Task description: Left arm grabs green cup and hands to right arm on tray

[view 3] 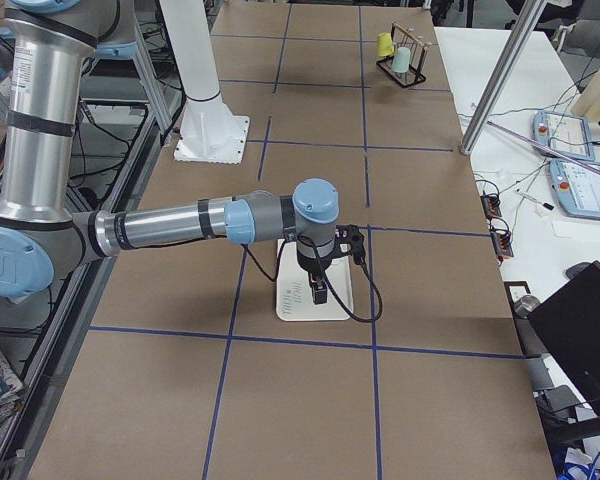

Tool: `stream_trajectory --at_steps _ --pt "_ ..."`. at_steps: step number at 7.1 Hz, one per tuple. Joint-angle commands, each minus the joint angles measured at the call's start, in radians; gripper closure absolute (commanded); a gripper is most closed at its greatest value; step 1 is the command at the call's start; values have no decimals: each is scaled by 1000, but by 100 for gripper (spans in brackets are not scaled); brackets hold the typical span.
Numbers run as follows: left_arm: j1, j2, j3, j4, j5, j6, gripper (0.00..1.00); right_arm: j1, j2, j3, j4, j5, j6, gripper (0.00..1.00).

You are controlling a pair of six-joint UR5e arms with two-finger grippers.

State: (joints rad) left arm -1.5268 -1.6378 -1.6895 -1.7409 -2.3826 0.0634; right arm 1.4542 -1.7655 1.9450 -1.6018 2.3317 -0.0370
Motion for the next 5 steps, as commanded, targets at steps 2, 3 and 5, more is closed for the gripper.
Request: stream_trajectory --at_steps 2,3,5 --pt "111 -192 33 -70 34 -377 0 0 -3 0 -1 0 0 0" --pt "187 -235 45 -107 46 -457 0 0 -6 2 -1 2 2 0" --pt "360 -345 53 -108 333 -667 0 0 -9 0 -1 2 2 0"
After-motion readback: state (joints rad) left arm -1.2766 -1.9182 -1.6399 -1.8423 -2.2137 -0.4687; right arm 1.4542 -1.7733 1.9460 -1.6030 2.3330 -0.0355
